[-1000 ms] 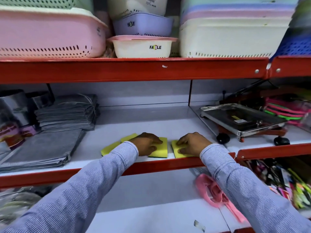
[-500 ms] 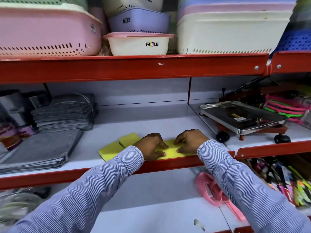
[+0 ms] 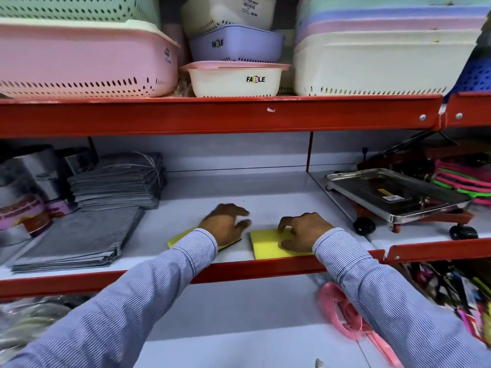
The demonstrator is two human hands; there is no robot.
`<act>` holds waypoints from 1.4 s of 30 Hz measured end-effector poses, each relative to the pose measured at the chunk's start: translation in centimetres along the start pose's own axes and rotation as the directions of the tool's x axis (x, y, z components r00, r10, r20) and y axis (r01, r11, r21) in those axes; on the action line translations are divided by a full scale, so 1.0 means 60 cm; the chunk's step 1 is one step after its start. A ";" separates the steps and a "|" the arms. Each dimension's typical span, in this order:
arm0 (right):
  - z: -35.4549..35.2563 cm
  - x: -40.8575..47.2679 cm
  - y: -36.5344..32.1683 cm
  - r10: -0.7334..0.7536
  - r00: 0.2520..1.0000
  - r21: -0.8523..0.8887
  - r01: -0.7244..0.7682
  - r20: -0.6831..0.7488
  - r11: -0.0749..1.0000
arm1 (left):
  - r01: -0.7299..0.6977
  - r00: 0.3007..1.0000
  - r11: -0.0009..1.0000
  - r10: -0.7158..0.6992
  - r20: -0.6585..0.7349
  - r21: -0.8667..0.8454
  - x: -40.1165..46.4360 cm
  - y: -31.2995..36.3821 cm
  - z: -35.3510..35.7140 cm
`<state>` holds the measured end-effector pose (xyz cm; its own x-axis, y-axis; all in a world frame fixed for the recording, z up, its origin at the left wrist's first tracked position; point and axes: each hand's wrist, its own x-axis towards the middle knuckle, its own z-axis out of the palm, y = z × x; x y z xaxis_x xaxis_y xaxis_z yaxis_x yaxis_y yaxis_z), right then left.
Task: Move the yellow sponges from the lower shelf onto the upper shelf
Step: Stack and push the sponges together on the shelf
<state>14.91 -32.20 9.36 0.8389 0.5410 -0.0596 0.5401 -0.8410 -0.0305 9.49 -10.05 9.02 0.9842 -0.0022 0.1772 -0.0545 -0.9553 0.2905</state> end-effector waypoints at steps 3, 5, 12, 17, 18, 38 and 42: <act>0.004 -0.006 -0.011 -0.023 1.000 -0.058 0.023 -0.003 0.998 | 0.231 0.963 0.944 -0.256 0.079 0.236 0.000 -0.039 -0.014; 0.002 -0.007 -0.015 -0.019 1.000 -0.057 0.019 -0.012 0.998 | 0.252 0.944 0.936 -0.293 0.149 0.244 -0.005 -0.057 -0.011; -0.002 -0.005 -0.020 -0.019 1.000 -0.053 0.019 0.003 0.998 | 0.056 0.976 0.998 -0.061 0.208 0.030 -0.025 -0.068 -0.005; 0.002 -0.003 -0.023 -0.018 1.000 -0.061 0.018 -0.003 0.998 | -0.031 0.981 0.999 0.029 0.191 0.008 -0.034 -0.043 0.008; 0.002 -0.003 -0.022 -0.017 1.000 -0.063 0.016 -0.002 0.998 | -0.036 0.982 0.999 0.032 0.188 0.018 -0.036 -0.040 0.009; 0.000 -0.006 -0.035 0.037 0.999 -0.043 -0.035 0.033 0.998 | 0.248 0.941 0.934 -0.295 0.163 0.258 -0.064 -0.119 -0.054; -0.002 -0.007 -0.038 0.038 0.999 -0.052 -0.036 0.038 0.998 | 0.253 0.911 0.933 -0.319 0.263 0.256 -0.073 -0.148 -0.055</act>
<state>13.35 -30.51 9.58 0.8559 0.5077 -0.0986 0.5121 -0.8586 0.0234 5.13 -0.57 8.74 0.9579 0.2250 -0.1783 0.2412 -0.9676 0.0749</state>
